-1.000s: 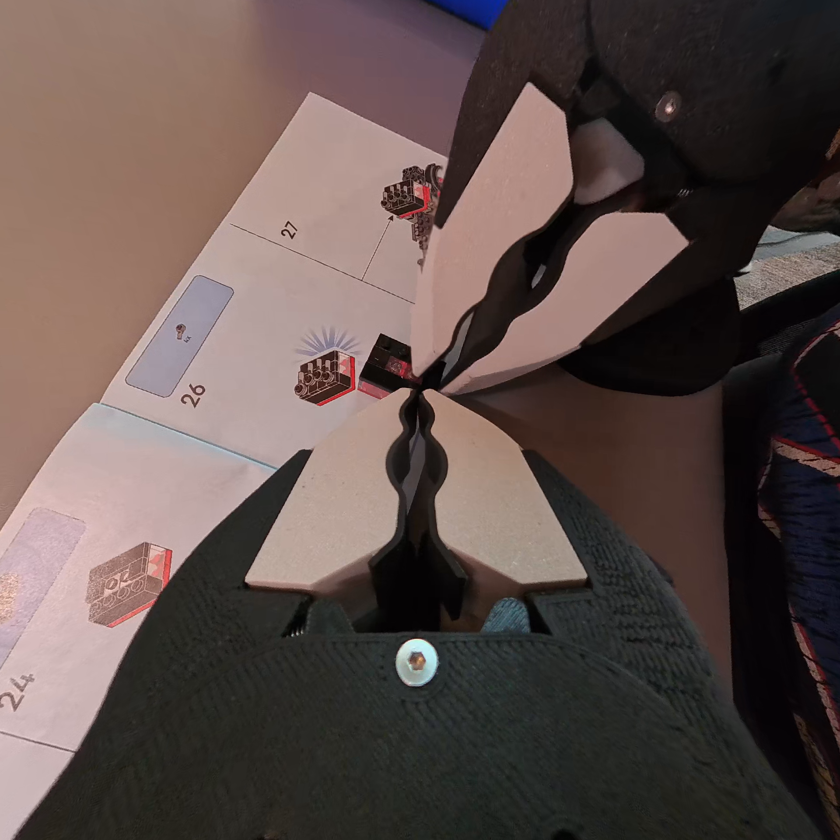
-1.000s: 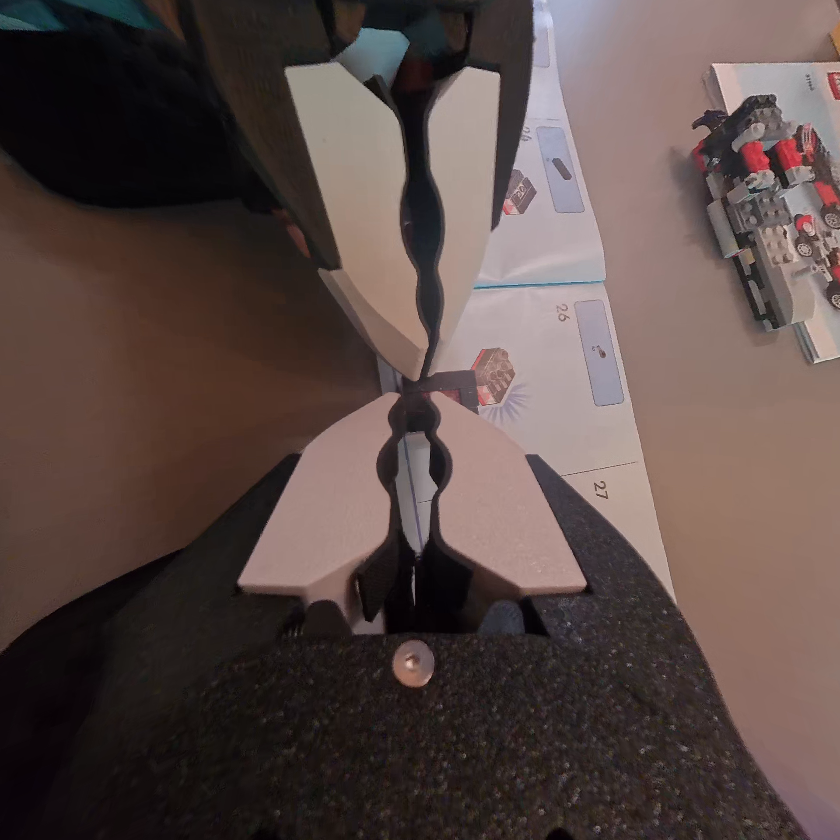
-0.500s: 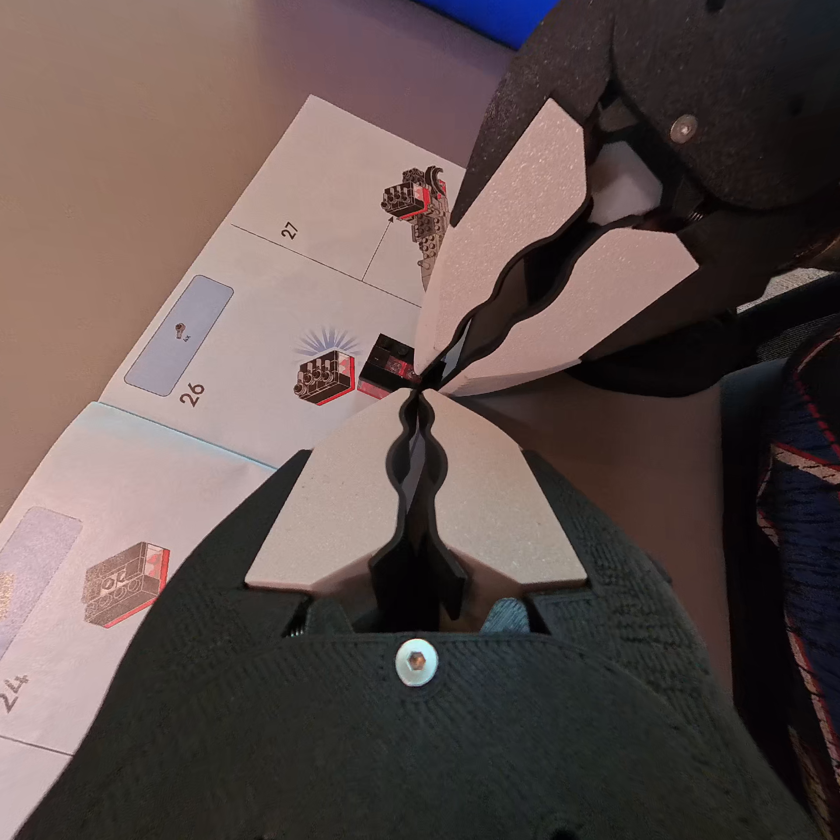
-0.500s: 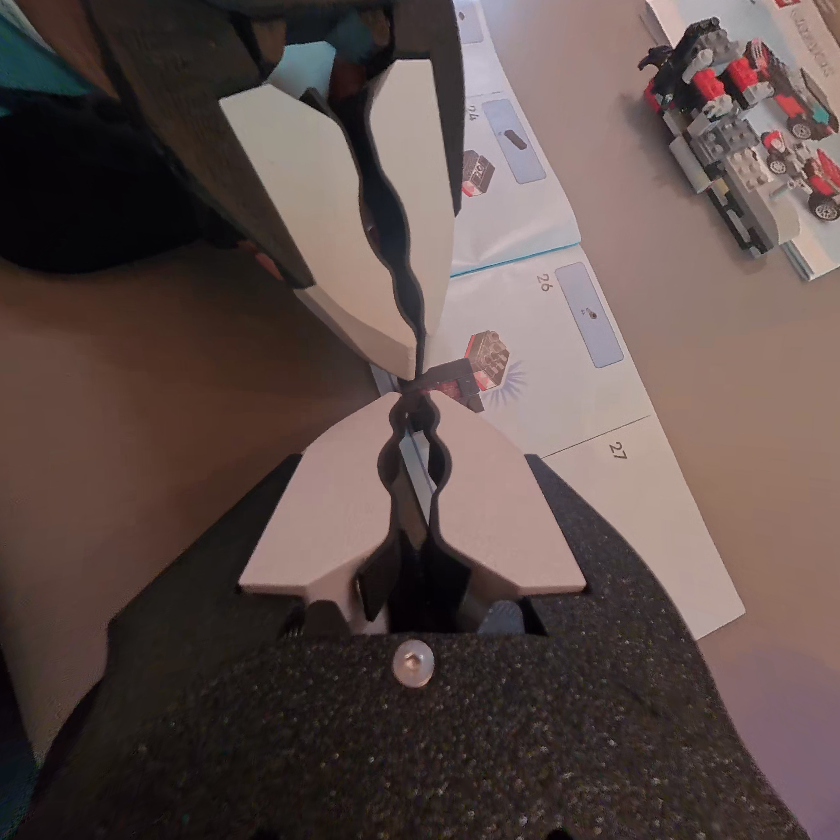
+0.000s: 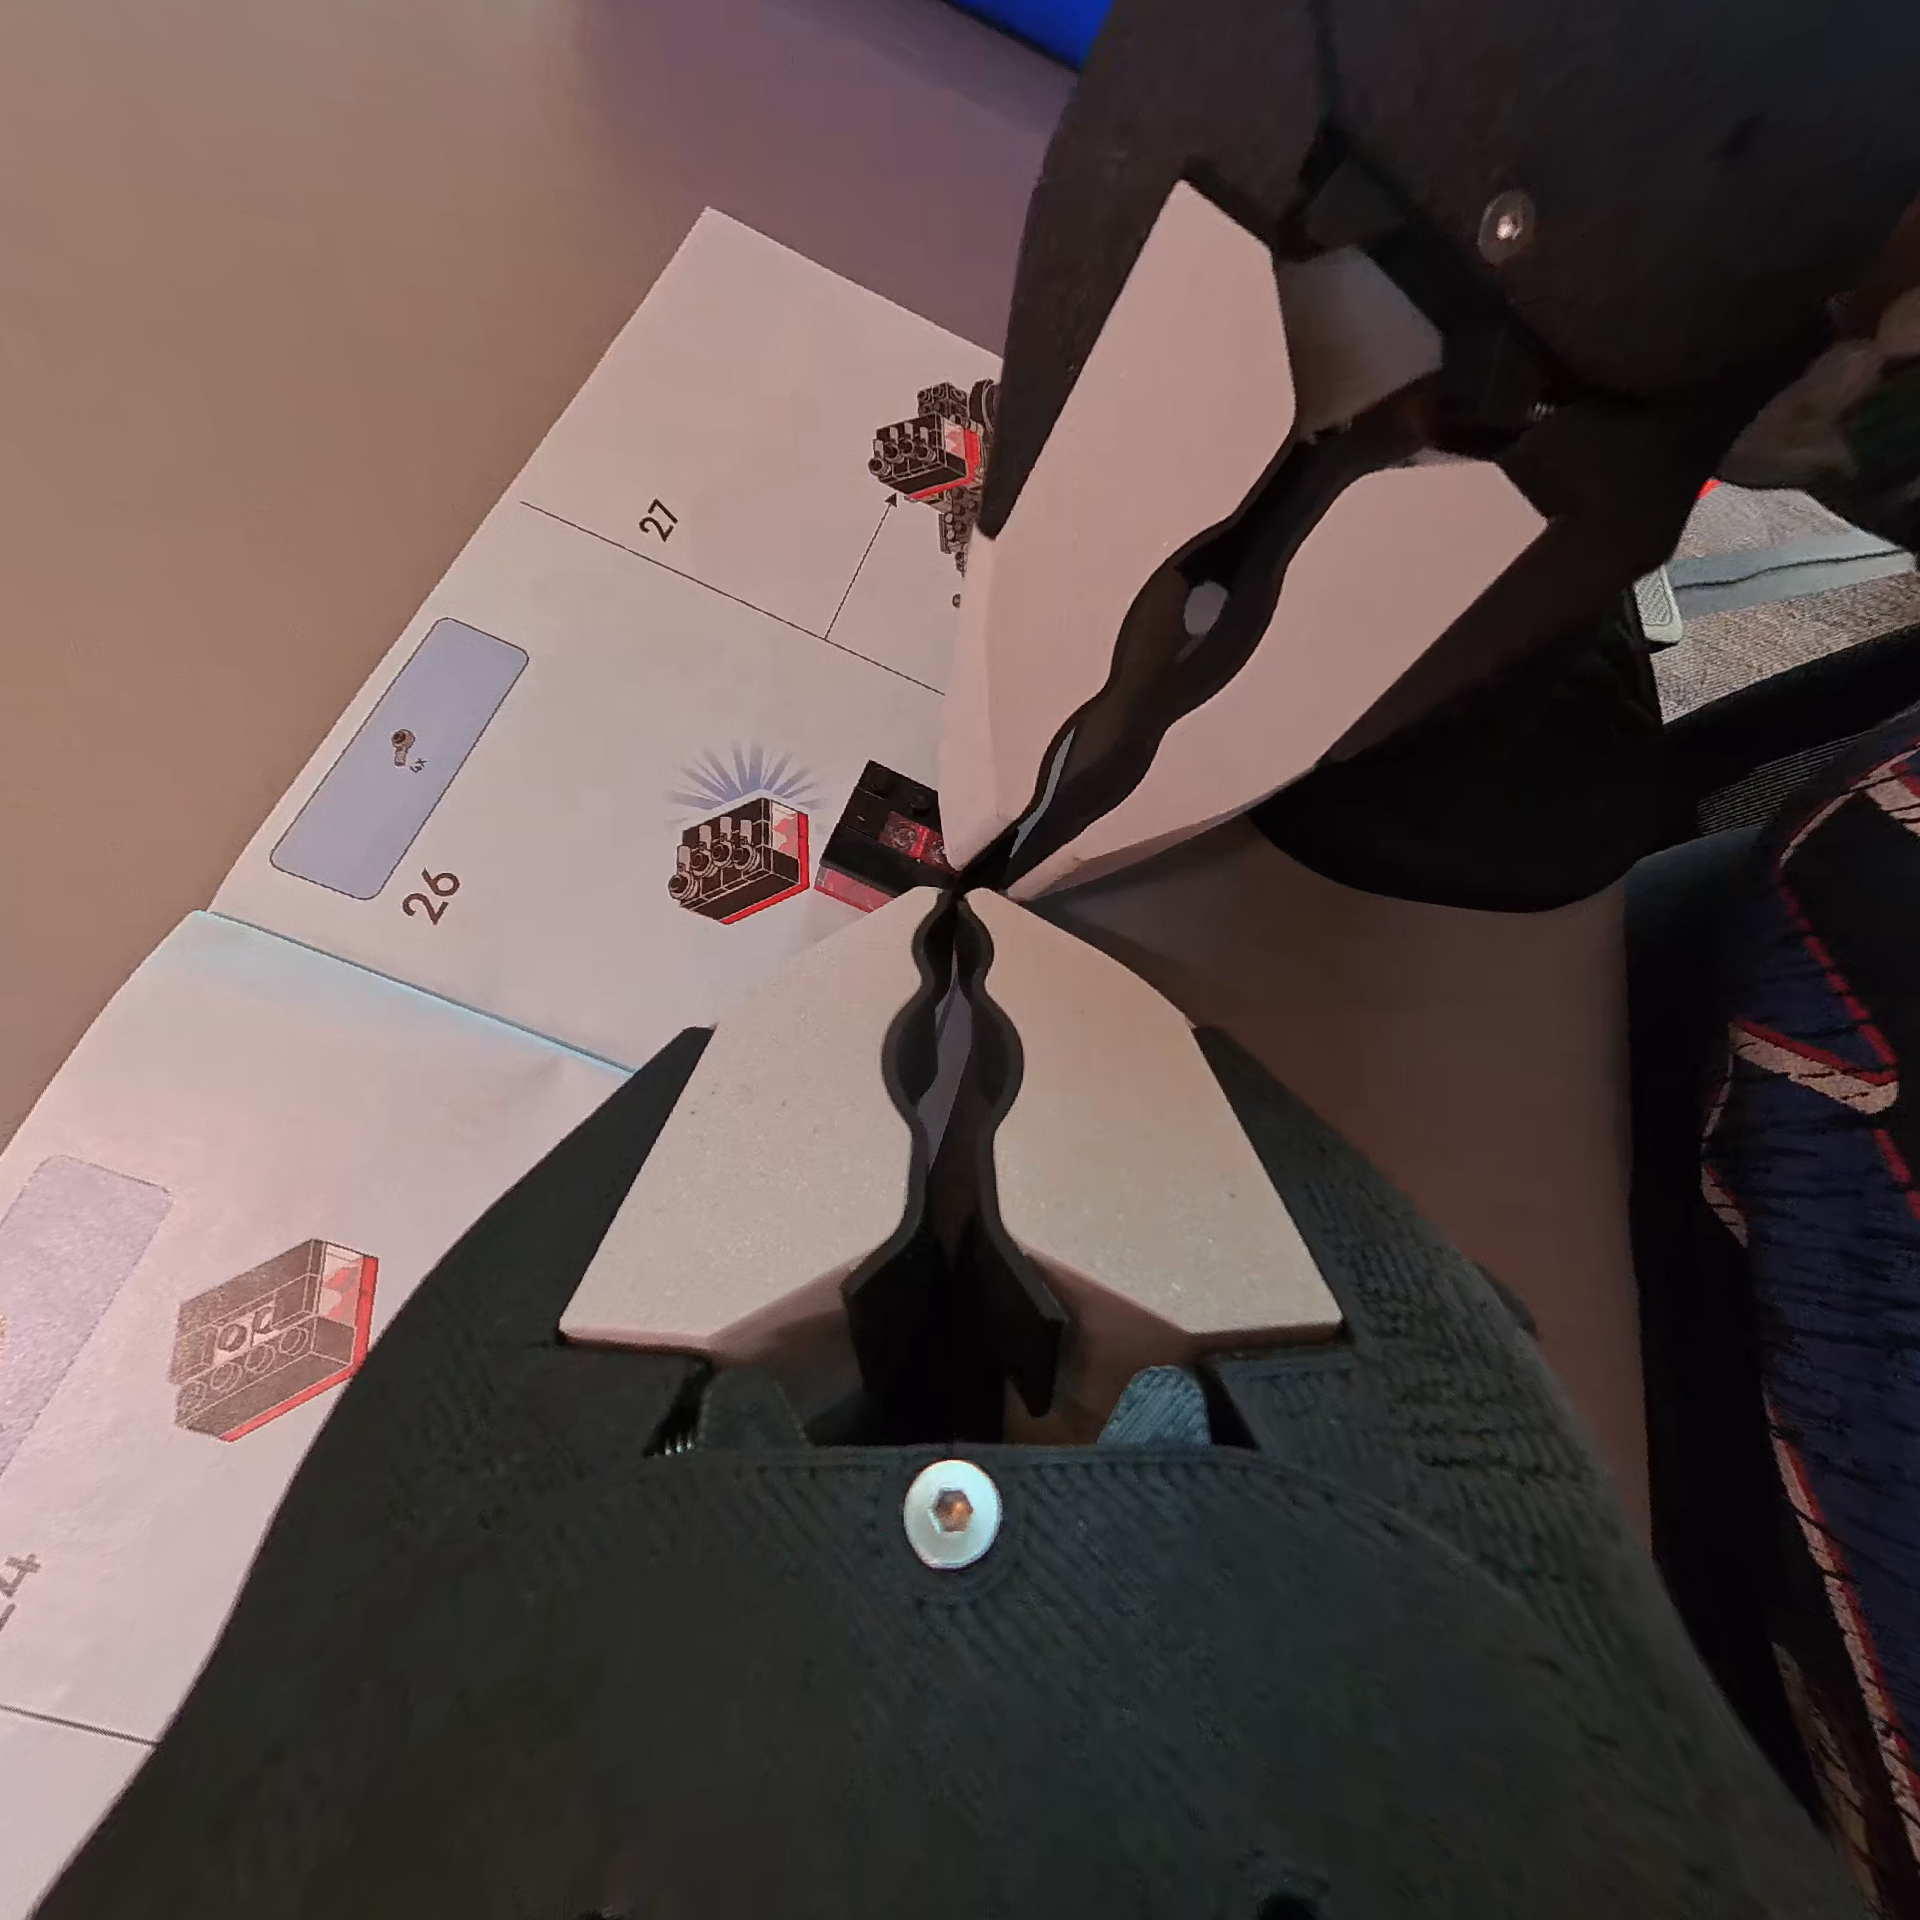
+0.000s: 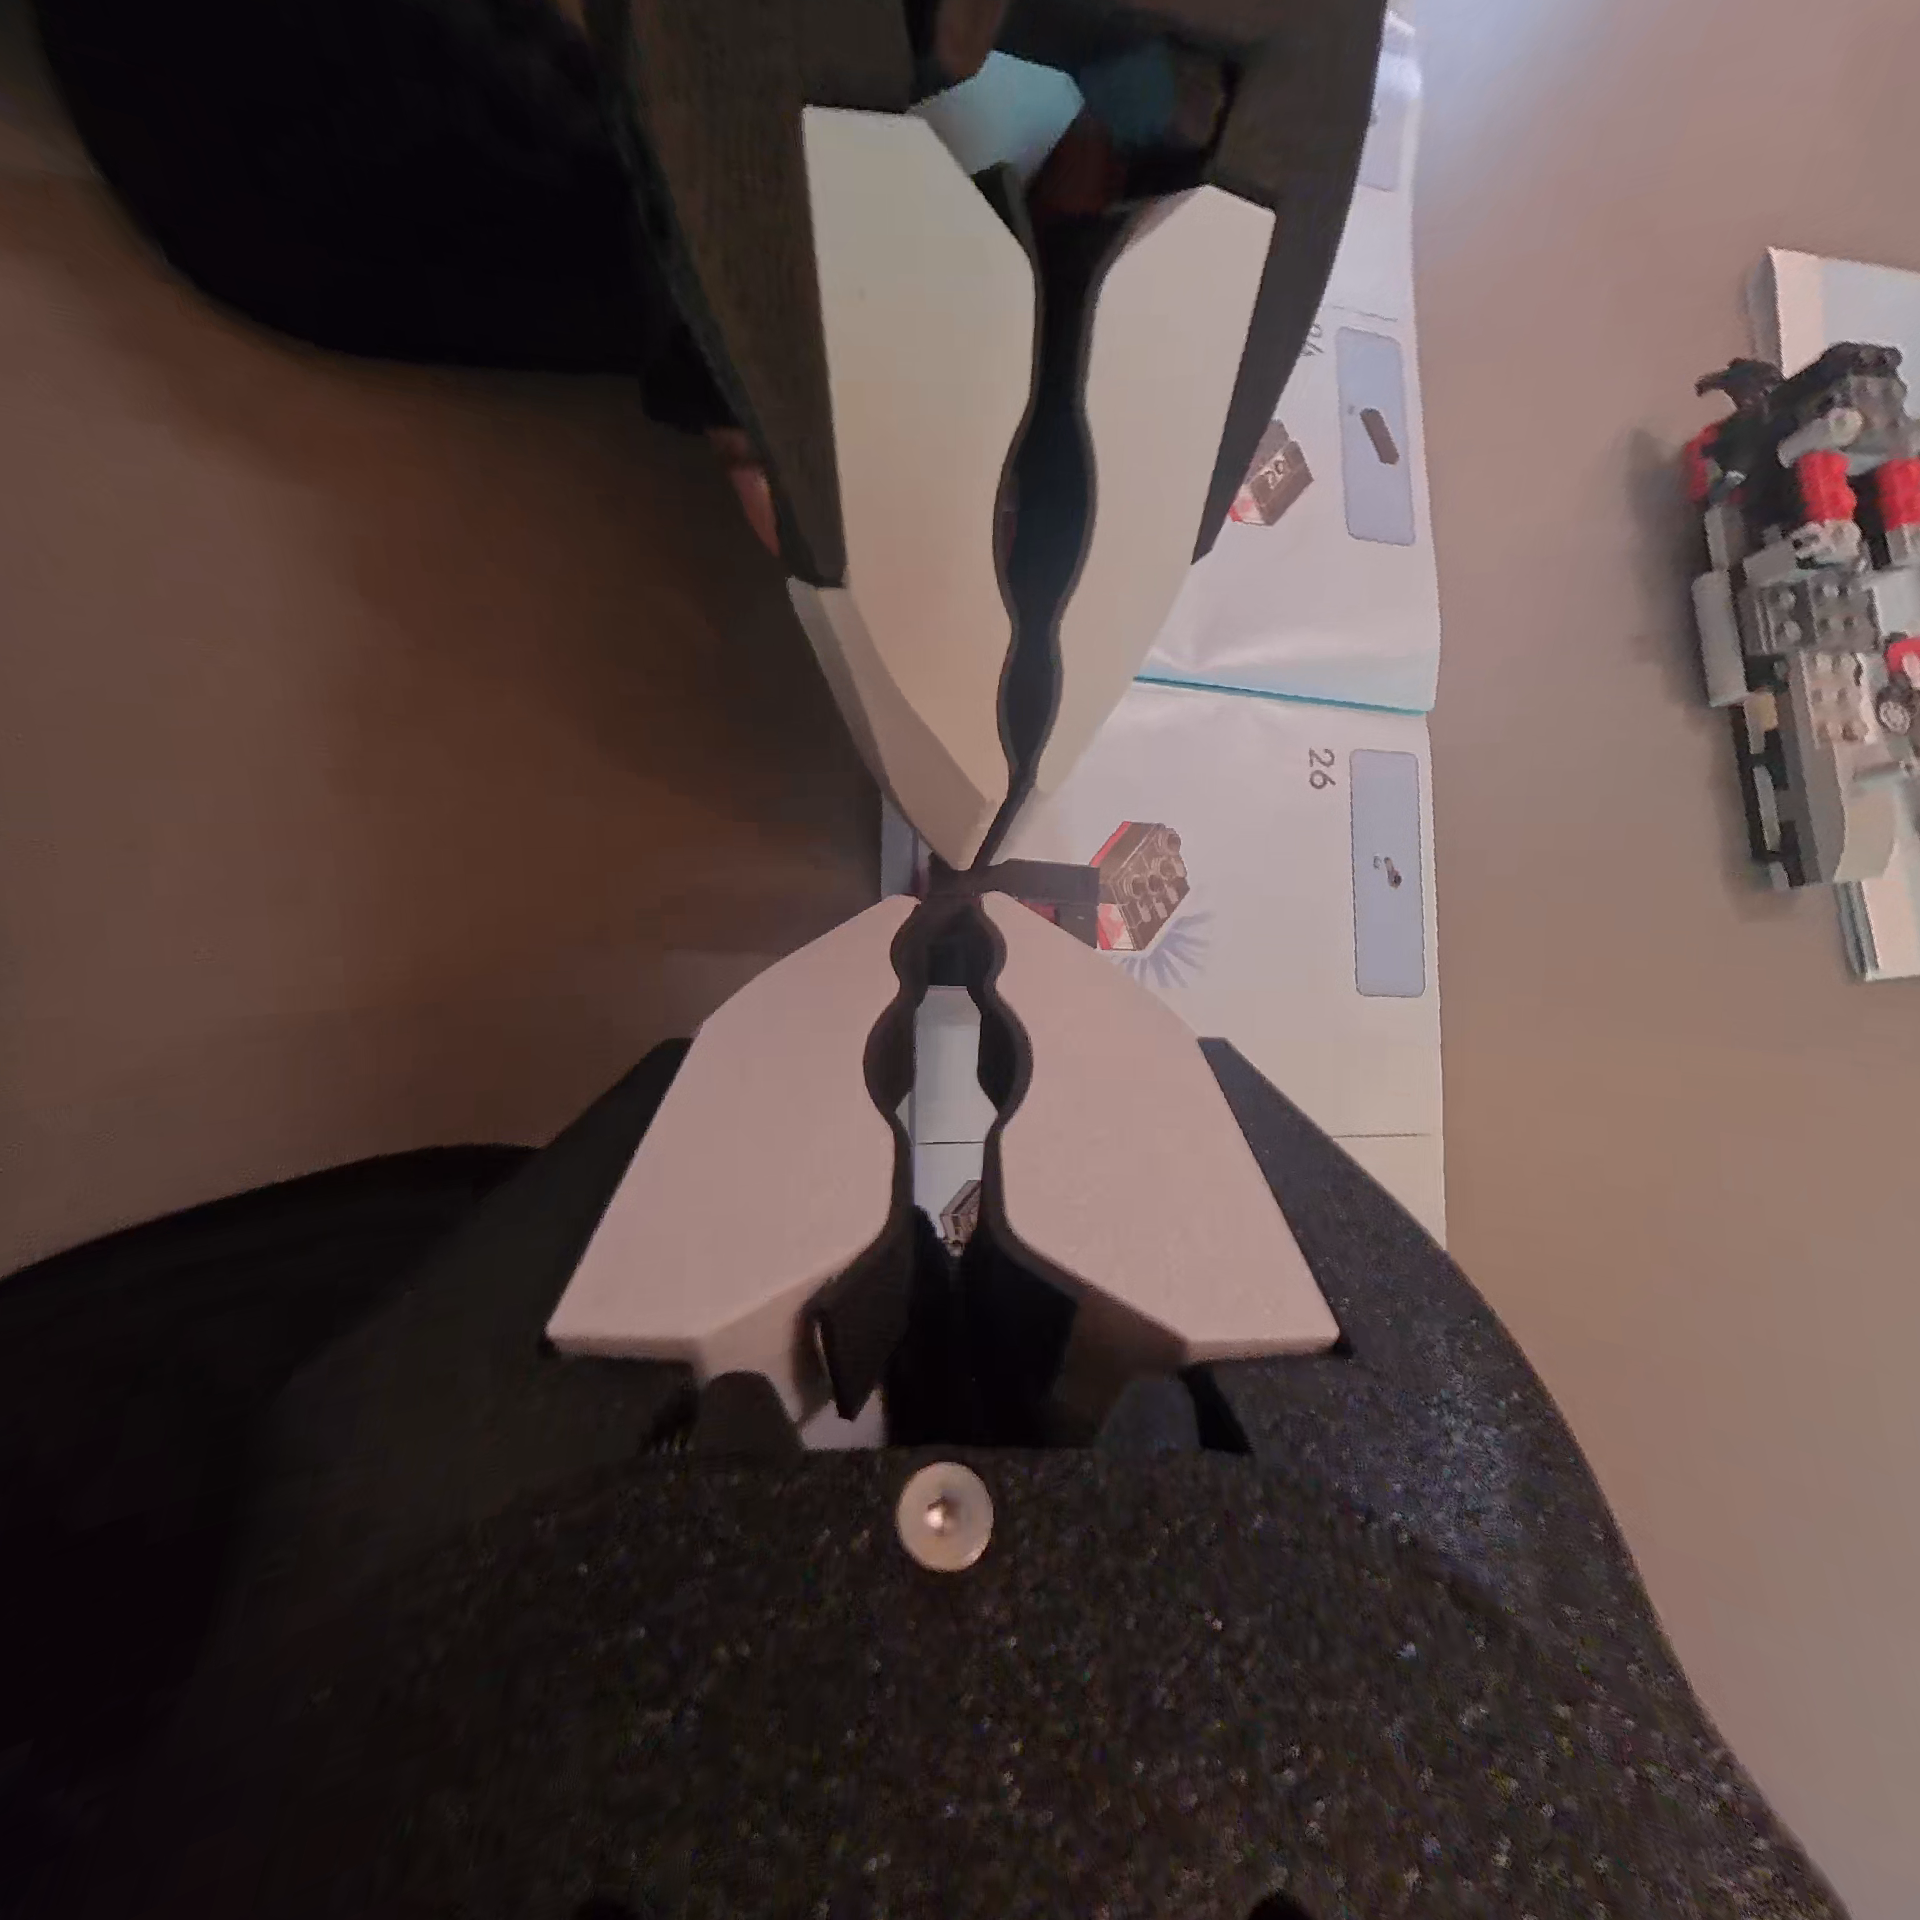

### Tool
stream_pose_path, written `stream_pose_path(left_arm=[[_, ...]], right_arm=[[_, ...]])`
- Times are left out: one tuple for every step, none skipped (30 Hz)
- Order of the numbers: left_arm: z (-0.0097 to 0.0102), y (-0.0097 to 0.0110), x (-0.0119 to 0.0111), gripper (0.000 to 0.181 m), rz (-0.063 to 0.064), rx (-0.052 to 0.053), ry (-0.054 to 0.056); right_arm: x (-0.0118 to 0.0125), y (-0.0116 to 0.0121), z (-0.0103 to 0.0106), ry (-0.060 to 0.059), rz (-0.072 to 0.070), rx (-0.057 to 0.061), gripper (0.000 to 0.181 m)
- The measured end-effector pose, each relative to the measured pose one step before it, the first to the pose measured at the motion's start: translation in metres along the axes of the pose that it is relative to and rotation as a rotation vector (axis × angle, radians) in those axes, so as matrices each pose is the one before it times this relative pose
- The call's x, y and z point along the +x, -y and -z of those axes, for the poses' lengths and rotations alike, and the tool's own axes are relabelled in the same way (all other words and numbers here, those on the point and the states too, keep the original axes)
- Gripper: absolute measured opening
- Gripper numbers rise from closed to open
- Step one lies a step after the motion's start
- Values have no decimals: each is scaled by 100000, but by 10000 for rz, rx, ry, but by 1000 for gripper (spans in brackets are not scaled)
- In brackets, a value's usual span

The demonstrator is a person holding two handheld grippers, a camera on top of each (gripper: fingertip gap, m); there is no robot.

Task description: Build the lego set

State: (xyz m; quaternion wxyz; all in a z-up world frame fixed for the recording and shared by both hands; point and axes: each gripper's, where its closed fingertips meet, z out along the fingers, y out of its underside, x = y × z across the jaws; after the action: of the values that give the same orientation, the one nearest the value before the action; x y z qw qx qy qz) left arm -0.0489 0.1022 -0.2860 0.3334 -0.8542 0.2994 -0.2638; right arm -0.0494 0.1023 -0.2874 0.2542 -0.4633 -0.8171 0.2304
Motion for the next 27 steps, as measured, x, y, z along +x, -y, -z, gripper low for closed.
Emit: stream_pose_path(left_arm=[[2,4,-1,1,7,1,-6],[-5,-3,-2,1,8,1,-7],[2,3,2,1,8,0,-7],[-5,-3,-2,1,8,2,-7],[2,4,-4,1,6,1,-4],[1,-1,0,1,2,-1,1],[-6,2,0,1,-3,-1,4],[0,0,-6,1,-2,0,3],[-3,-2,5,1,-4,0,5],[-2,-4,-4,1,-9,-1,8],[-9,1,1,1,-10,0,10],[-3,-1,-4,1,-9,1,9],[8,-1,8,1,-8,0,7],[-3,-2,-3,1,-9,1,8],[-9,2,-2,1,-12,1,10],[-5,-5,6,1,-13,0,10],[3,-5,-4,1,-7,1,4],[-5,7,1,1,3,1,-4],[3,2,4,1,10,-1,-8],[-4,-5,-6,1,6,0,-5],[3,-4,0,1,-2,1,4],[-9,2,-2,1,-12,1,11],[8,0,1,1,-12,1,10],[-3,-2,5,1,-4,1,5],[0,0,1,1,1,0,0],[2,4,-5,1,5,1,-4],[0,-10,-4,1,3,1,-3]], right_arm=[[-14,5,-3,132,144,7,7],[-11,0,7,118,131,23,7],[-9,16,-1,102,106,35,7],[-16,8,-4,82,128,46,7],[-1,1,2,80,83,42,7],[-5,8,-7,82,-51,25,7],[1,7,7,34,-110,10,7],[-7,0,-4,-44,-38,3,7],[2,-1,8,-68,-114,-23,7],[8,-2,-5,-78,-187,-31,7],[7,-1,-1,-90,-218,-14,7],[2,2,11,-91,-267,6,7],[10,-5,1,-99,-249,24,7],[7,8,5,-100,-258,28,7],[6,-6,6,-91,-292,14,7],[11,8,1,-91,-234,12,7],[-5,-7,9,-96,-91,13,7],[3,-7,0,-77,9,9,7],[5,12,-1,-23,-58,-4,7],[-7,0,1,22,-131,-18,7],[9,-4,-4,8,-115,-14,7],[2,7,7,-15,-191,-25,7],[-2,4,-5,-53,-147,-25,7],[5,-1,4,-71,-148,-20,7],[12,0,2,-59,-170,-12,7],[4,1,1,-48,-118,11,7],[-6,2,3,-27,-133,23,7]])
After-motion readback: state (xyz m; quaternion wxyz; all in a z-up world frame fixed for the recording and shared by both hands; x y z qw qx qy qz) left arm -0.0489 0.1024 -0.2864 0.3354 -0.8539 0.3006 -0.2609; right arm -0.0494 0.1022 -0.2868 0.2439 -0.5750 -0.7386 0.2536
